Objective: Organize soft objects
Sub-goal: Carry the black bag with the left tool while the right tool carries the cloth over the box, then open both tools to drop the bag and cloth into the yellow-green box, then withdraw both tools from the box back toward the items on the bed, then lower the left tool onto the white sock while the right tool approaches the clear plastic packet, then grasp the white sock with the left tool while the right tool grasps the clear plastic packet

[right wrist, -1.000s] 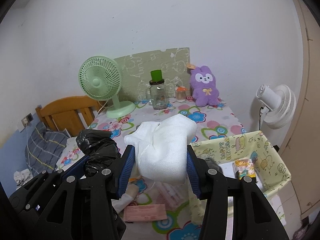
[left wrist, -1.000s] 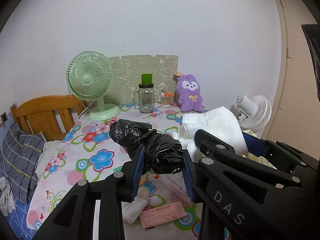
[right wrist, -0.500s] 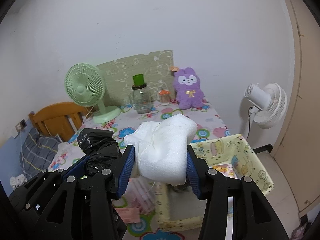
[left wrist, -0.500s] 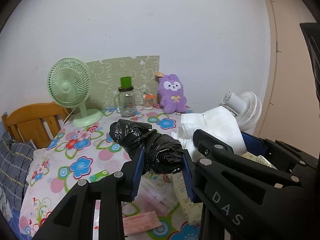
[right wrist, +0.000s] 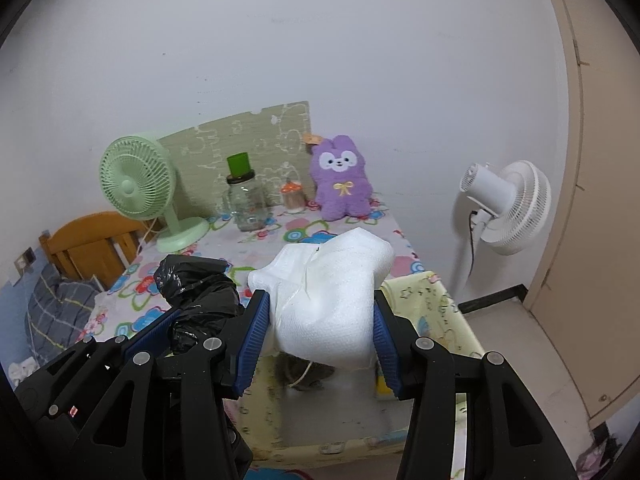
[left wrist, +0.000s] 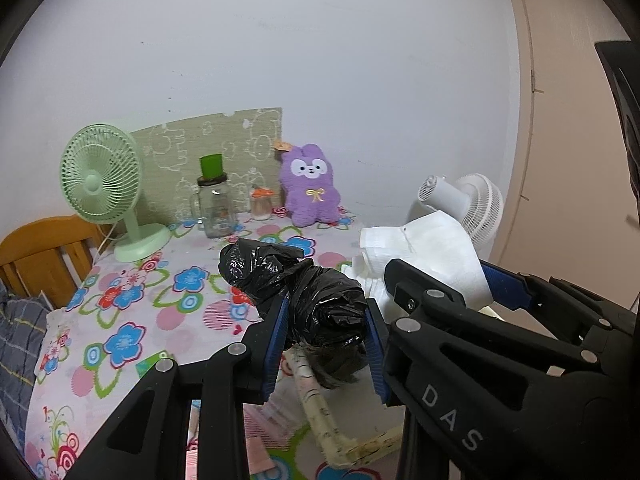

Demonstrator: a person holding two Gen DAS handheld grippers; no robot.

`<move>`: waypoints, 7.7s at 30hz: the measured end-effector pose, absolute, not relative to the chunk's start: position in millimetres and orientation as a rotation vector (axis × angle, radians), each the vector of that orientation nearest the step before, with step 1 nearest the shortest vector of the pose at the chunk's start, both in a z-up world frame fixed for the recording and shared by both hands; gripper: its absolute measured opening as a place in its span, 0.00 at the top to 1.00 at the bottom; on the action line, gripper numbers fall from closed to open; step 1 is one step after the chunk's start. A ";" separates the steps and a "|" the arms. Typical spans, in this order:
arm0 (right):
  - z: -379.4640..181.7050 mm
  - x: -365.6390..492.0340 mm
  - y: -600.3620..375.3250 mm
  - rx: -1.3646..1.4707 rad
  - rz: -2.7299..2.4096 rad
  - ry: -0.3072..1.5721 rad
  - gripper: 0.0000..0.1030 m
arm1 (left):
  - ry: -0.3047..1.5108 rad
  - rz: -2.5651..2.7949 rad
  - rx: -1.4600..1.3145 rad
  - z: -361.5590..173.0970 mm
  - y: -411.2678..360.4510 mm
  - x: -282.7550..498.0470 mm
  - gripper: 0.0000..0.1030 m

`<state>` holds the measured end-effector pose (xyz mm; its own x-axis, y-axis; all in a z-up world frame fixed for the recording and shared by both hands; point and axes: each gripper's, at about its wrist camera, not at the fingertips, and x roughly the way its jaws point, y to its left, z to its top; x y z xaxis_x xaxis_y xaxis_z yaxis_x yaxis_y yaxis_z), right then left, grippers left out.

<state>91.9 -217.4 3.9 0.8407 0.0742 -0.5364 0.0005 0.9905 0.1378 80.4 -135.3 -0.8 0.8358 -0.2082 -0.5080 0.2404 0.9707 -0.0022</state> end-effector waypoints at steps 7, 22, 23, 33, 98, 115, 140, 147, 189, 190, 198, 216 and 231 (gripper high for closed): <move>-3.6 94.8 -233.4 0.140 0.013 0.588 0.48 | 0.552 -0.269 0.072 -7.8 -147.8 87.8 0.64; -31.8 105.2 -260.9 0.157 -0.048 0.660 0.48 | 0.649 -0.329 0.130 -39.0 -180.4 99.2 0.61; -34.2 106.1 -262.6 0.158 -0.052 0.668 0.48 | 0.654 -0.330 0.132 -41.0 -181.4 99.3 0.60; -46.6 108.4 -266.6 0.170 -0.044 0.698 0.48 | 0.697 -0.323 0.163 -52.7 -183.9 101.3 0.24; 4.4 67.2 -154.2 0.083 0.034 0.601 0.16 | 0.594 -0.232 0.074 -3.7 -72.2 58.8 0.14; 7.3 59.8 -112.5 0.063 0.081 0.592 0.16 | 0.579 -0.187 0.060 -4.8 -32.0 46.4 0.14; -28.1 68.5 -73.2 0.031 0.128 0.636 0.19 | 0.658 -0.116 0.052 -42.1 4.6 51.9 0.22; -39.9 71.2 -64.2 0.008 0.118 0.646 0.23 | 0.705 -0.080 0.024 -57.6 16.5 59.5 0.27; -128.7 136.9 -49.1 -0.054 0.112 0.894 0.45 | 0.918 -0.080 0.008 -134.5 22.5 109.7 0.53; -130.0 137.3 -49.7 -0.053 0.113 0.895 0.45 | 0.917 -0.076 0.013 -134.7 21.8 109.9 0.53; -132.1 142.3 -52.0 -0.053 0.122 0.888 0.45 | 0.913 -0.062 0.010 -135.0 22.7 112.4 0.57; -135.6 144.4 -50.3 -0.014 0.194 0.940 0.97 | 0.909 -0.062 0.007 -132.4 23.5 110.0 0.67; -118.4 138.5 -44.4 -0.115 0.149 0.886 0.92 | 0.880 -0.076 -0.011 -125.0 25.3 106.5 0.67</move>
<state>138.5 -44.4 -118.4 0.6235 0.0816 -0.7776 -0.1769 0.9835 -0.0386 106.5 25.3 -125.0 0.6343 -0.0711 -0.7698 0.0622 0.9972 -0.0408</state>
